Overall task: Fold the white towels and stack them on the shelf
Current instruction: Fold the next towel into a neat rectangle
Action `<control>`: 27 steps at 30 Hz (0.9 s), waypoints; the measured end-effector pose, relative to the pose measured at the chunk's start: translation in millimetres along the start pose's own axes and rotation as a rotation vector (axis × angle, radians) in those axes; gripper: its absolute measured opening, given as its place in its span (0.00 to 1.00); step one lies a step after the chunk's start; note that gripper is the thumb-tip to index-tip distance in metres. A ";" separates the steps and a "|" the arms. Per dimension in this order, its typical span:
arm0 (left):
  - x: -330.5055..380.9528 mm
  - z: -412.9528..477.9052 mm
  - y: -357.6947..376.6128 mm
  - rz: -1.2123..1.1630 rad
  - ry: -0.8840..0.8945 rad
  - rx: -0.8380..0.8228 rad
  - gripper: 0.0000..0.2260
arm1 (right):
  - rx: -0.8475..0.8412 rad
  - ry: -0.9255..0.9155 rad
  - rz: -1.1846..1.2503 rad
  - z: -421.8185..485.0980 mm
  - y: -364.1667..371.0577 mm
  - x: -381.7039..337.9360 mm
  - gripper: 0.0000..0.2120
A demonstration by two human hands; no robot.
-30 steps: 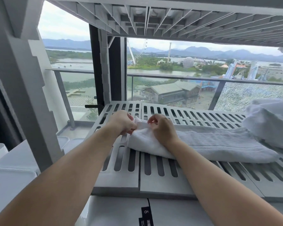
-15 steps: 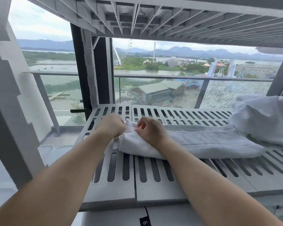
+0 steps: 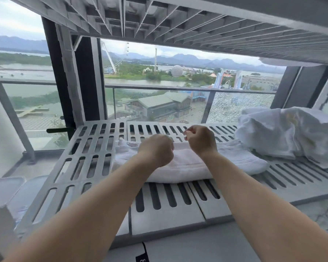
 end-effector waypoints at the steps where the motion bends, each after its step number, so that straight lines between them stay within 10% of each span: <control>1: 9.2 4.5 9.8 -0.017 0.016 -0.026 0.17 | -0.003 0.020 -0.045 -1.4 -7.4 15.9 0.10; 14: 79.4 56.1 92.6 0.146 -0.102 -0.127 0.29 | -0.226 0.349 -0.455 -0.1 -76.2 191.3 0.34; 27: 68.3 57.5 126.2 0.221 -0.209 -0.151 0.31 | -0.367 -0.178 -0.351 38.5 -48.8 189.9 0.16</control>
Point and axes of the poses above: each hand's wrist, its own z-axis towards the middle knuckle, its own y-axis out of the palm, x = y × z, the point moved 7 cm from there along z, towards the middle knuckle, and after that the axes turned 9 degrees about -z, right-handed, at the moved point
